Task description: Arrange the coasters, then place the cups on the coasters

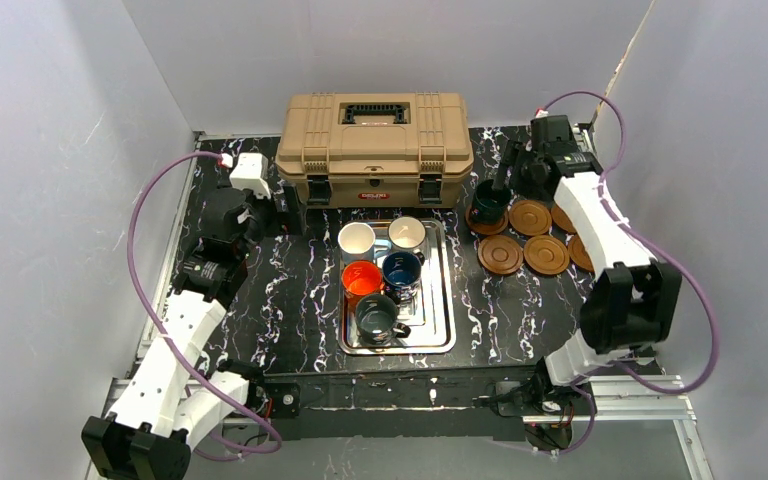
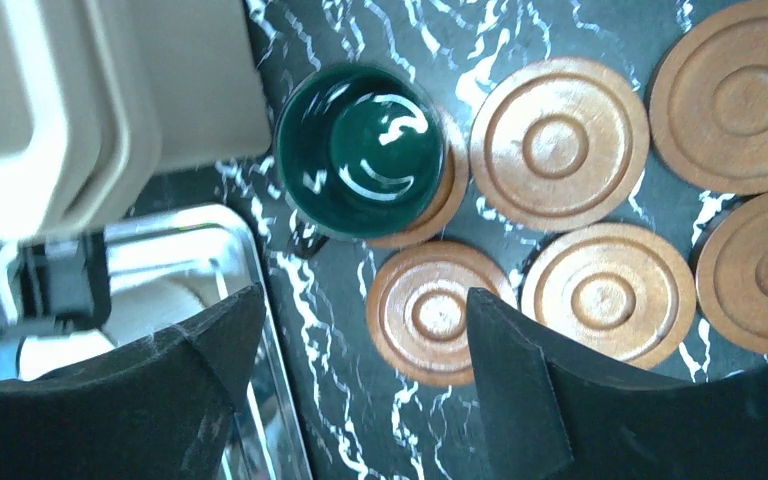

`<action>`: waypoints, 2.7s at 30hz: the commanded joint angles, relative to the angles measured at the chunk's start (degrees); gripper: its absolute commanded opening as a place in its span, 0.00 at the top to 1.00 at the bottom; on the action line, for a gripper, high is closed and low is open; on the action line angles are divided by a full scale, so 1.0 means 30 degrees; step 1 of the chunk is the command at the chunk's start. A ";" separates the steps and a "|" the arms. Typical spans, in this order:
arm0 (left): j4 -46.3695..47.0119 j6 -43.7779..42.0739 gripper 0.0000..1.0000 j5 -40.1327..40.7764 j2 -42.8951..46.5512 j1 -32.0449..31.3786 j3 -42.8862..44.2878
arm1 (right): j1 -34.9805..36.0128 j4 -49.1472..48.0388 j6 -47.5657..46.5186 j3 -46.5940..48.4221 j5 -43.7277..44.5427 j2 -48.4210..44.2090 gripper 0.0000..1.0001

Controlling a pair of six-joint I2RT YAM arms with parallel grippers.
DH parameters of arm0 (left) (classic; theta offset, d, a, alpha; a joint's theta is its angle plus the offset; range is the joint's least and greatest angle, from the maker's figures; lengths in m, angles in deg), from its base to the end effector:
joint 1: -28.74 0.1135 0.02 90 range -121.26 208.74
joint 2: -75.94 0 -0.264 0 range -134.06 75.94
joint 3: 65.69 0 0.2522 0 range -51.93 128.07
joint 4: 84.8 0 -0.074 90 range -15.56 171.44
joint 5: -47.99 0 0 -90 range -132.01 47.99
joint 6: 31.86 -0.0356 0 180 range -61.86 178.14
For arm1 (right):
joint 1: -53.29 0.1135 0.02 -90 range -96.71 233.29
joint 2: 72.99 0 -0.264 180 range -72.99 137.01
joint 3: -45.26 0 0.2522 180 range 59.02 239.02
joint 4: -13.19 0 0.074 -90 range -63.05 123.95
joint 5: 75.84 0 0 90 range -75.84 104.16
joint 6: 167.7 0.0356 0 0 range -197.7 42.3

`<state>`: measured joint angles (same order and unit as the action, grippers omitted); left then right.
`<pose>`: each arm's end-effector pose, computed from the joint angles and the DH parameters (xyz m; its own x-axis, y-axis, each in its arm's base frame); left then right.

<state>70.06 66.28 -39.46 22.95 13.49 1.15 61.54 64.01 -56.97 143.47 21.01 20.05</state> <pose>0.2063 -0.0546 0.3632 -0.2182 -0.0871 -0.9720 0.1917 0.9728 -0.1302 0.3585 0.0477 0.3217 -0.6831 0.2561 -0.6840 0.1944 0.9665 0.1677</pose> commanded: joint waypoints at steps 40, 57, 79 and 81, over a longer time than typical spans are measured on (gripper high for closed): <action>0.0364 0.0846 0.02 -0.0644 -0.0398 -0.0074 -0.0144 | 1.7676 -0.0202 -0.3715 -0.2136 0.0253 0.0987 0.45; 0.0362 0.0852 0.02 -0.0702 -0.0397 -0.0074 -0.0111 | 1.8339 -0.0316 -0.3719 -0.2229 -0.0800 0.1861 0.60; 0.0333 0.0955 0.02 -0.0654 -0.0368 -0.0074 -0.0086 | 1.9017 0.3489 -0.1782 -0.0817 -0.0815 -0.1001 0.99; 0.0327 0.0979 0.02 -0.0561 -0.0325 -0.0075 -0.0086 | 1.9016 0.4185 -0.1292 -0.0540 -0.0862 -0.1793 0.99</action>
<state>71.09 69.27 -41.39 20.35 13.49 0.93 118.17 72.03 -64.42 136.85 20.07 22.86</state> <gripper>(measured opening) 0.982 0.057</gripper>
